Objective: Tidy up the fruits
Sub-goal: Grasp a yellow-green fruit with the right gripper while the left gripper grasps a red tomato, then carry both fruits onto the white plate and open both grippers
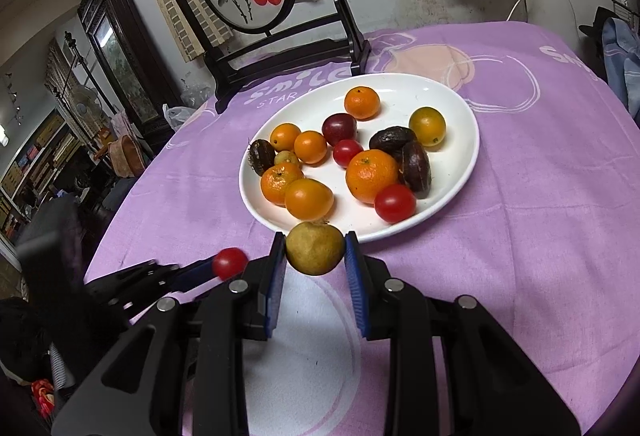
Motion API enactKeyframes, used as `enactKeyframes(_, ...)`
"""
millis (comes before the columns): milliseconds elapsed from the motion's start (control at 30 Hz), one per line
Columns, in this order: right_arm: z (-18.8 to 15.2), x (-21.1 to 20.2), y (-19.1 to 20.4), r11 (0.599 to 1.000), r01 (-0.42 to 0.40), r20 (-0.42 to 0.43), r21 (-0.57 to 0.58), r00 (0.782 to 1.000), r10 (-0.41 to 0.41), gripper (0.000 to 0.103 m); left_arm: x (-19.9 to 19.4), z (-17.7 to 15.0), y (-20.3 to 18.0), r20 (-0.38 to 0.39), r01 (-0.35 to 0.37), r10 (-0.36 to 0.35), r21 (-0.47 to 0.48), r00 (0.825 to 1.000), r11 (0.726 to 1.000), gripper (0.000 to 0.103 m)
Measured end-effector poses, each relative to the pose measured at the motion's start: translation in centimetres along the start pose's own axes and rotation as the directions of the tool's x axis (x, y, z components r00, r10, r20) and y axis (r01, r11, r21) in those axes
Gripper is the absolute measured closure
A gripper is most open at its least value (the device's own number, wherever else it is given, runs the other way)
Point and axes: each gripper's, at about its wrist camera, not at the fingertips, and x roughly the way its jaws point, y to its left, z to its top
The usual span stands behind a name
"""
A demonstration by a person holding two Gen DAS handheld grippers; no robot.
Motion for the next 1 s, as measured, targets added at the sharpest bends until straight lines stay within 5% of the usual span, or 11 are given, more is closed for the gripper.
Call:
enactKeyframes(533, -0.2, -2.5, 1.4, 0.999, -0.010, 0.131, -0.045, 0.991, 0.016, 0.073, -5.0, 1.2, 0.6, 0.115, -0.039, 0.044, -0.045, 0.992, 0.998, 0.074)
enactKeyframes(800, 4.6, -0.4, 0.6, 0.998, 0.042, 0.153, -0.047, 0.988, -0.034, 0.073, -2.8, 7.2, 1.5, 0.132, -0.052, 0.057, -0.044, 0.990, 0.998, 0.074)
enactKeyframes(1000, 7.3, 3.5, -1.9, 0.997, 0.069, 0.115, -0.027, 0.991, -0.065, 0.073, 2.6, 11.8, 2.9, 0.090, -0.067, 0.076, -0.095, 0.993, 0.993, 0.074)
